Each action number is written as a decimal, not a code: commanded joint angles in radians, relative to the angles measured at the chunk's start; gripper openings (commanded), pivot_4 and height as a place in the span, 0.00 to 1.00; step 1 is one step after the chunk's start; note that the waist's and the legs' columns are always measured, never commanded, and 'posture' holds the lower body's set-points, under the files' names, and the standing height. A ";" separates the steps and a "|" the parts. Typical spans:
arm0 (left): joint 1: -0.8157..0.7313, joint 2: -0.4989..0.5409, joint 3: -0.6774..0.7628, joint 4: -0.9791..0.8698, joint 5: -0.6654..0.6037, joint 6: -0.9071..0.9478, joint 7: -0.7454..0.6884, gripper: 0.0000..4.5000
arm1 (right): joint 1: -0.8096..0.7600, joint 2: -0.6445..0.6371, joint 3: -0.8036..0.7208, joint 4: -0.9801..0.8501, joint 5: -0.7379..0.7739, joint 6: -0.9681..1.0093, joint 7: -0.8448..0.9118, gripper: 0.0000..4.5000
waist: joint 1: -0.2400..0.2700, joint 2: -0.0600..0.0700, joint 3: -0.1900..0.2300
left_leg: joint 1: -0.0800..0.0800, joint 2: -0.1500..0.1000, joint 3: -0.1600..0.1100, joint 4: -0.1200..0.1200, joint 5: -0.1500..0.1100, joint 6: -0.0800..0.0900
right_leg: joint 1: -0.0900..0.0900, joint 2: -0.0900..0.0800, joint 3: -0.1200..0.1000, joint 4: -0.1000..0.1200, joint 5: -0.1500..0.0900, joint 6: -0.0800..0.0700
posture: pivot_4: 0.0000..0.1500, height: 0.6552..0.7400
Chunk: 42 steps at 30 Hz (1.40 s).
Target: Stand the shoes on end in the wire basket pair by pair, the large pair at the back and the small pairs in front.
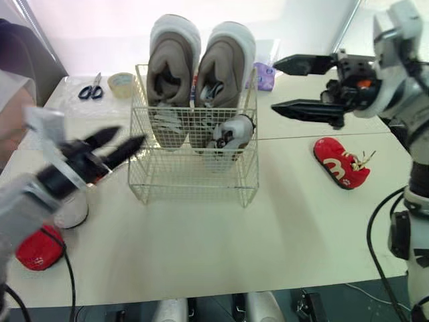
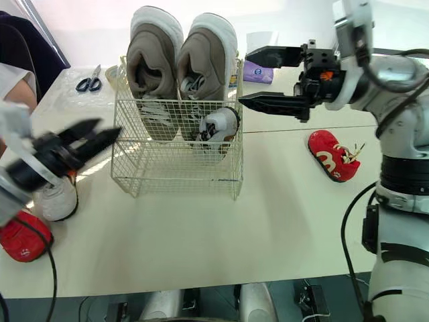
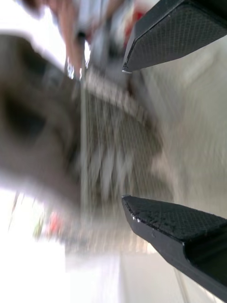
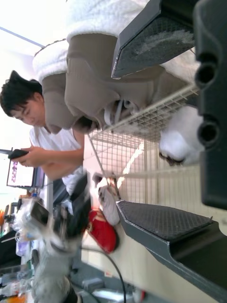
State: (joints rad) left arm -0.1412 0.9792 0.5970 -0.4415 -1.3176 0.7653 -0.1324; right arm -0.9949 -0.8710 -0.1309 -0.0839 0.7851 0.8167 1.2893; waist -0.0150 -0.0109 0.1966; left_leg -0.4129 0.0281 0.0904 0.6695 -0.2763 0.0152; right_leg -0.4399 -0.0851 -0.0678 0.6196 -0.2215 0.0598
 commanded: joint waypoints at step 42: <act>-0.227 -0.050 0.012 0.372 0.680 0.535 0.079 0.00 | 0.181 -0.129 0.210 -0.265 -0.098 -0.010 0.050 1.00 | 0.004 -0.004 -0.002 | -0.002 -0.001 0.001 -0.006 0.001 -0.008 | -0.006 -0.004 0.000 0.001 0.001 -0.002 | 1.00 1.00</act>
State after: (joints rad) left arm -0.3323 0.9144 0.5456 -0.0363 -0.6564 1.3547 -0.0460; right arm -0.7996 -0.9992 0.0954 -0.3485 0.6970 0.8239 1.3411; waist -0.0109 -0.0148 0.1944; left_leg -0.4151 0.0268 0.0911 0.6638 -0.2756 0.0072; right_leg -0.4457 -0.0891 -0.0686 0.6205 -0.2201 0.0580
